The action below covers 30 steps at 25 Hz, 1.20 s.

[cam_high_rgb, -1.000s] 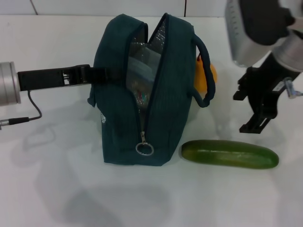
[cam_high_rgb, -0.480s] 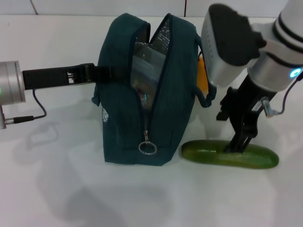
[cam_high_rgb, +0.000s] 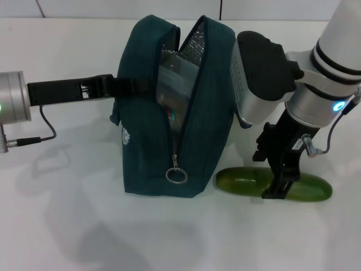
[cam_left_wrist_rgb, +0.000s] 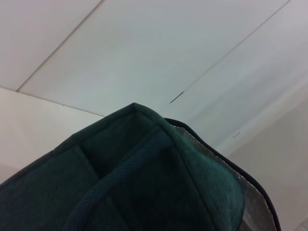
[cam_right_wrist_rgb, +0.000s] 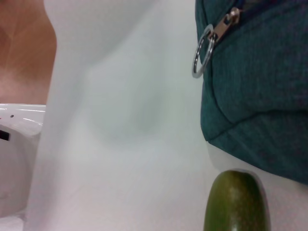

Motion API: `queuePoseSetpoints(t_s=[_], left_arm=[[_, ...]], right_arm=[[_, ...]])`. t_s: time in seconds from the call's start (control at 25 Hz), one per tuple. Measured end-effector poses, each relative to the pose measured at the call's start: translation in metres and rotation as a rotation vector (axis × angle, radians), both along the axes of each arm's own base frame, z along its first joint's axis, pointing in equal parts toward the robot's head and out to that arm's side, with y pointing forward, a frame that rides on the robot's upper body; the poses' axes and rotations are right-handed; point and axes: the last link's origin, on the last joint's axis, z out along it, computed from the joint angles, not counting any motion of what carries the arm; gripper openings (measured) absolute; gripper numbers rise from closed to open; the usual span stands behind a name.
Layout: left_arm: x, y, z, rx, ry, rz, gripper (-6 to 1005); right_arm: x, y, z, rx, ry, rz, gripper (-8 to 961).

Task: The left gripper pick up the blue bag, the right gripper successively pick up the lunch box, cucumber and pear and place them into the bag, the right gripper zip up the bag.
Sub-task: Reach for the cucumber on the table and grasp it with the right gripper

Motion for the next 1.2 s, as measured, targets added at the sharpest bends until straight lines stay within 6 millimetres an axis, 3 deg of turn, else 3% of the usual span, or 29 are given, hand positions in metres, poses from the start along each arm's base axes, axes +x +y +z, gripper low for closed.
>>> queuePoseSetpoints(t_s=[1.2], left_arm=[[0.004, 0.004, 0.000, 0.006, -0.003, -0.010, 41]], right_arm=[[0.017, 0.002, -0.027, 0.001, -0.048, 0.036, 782]])
